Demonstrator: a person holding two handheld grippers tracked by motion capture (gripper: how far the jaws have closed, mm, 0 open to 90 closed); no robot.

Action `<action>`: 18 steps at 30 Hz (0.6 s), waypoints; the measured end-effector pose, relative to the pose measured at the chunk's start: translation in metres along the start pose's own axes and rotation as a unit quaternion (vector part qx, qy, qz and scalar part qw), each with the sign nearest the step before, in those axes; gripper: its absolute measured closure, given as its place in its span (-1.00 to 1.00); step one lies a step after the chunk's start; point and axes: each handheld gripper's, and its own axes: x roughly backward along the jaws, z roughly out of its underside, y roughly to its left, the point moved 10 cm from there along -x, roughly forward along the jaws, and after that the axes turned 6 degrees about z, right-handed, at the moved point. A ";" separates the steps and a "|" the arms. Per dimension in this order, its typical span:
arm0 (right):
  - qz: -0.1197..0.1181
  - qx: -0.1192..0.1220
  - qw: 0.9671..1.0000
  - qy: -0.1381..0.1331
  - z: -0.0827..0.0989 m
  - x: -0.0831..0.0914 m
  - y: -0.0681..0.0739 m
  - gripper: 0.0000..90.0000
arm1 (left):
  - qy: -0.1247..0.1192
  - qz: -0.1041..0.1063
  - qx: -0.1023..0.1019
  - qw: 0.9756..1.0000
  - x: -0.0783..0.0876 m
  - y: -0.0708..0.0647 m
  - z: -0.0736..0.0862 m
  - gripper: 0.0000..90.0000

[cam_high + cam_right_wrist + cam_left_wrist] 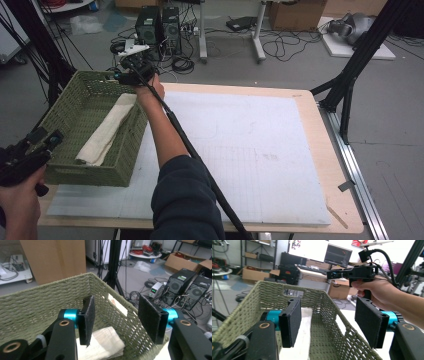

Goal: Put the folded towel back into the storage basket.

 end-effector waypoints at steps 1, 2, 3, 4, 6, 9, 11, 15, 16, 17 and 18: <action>-0.005 -0.003 1.000 0.000 0.002 0.004 -0.001 -0.02 | 0.001 0.005 -0.003 1.000 -0.001 -0.002 0.001 -0.20; -0.009 -0.003 1.000 -0.001 0.004 0.008 -0.002 -0.03 | 0.002 0.011 -0.005 1.000 -0.003 -0.004 0.001 -0.25; -0.011 -0.002 1.000 -0.002 0.006 0.012 -0.003 -0.04 | 0.003 0.019 -0.007 1.000 -0.005 -0.007 0.001 -0.28; -0.014 -0.002 1.000 -0.004 0.007 0.016 -0.004 -0.05 | 0.002 0.027 -0.005 1.000 -0.006 -0.010 0.001 -0.30; -0.020 -0.010 1.000 -0.006 0.012 0.025 -0.006 -0.13 | 0.007 0.040 0.003 0.999 -0.009 -0.014 0.003 -0.33; -0.032 -0.015 0.999 -0.004 0.019 0.037 -0.007 -0.23 | 0.015 0.042 0.005 0.999 -0.012 -0.018 0.006 -0.42; -0.042 -0.016 0.999 -0.001 0.023 0.045 -0.006 -0.26 | 0.019 0.034 0.012 0.999 -0.015 -0.019 0.007 -0.52; -0.053 -0.010 0.999 0.003 0.032 0.060 -0.006 -0.36 | 0.025 0.038 0.007 0.999 -0.020 -0.025 0.009 -0.64; -0.055 -0.012 0.998 0.002 0.033 0.064 -0.007 -0.37 | 0.026 0.040 0.005 0.999 -0.022 -0.026 0.009 -0.64; -0.058 -0.012 0.998 0.000 0.034 0.068 -0.008 -0.39 | 0.029 0.042 0.002 0.999 -0.023 -0.028 0.010 -0.64; -0.058 -0.013 0.998 -0.001 0.035 0.072 -0.009 -0.43 | 0.030 0.044 0.000 0.999 -0.025 -0.030 0.010 -0.64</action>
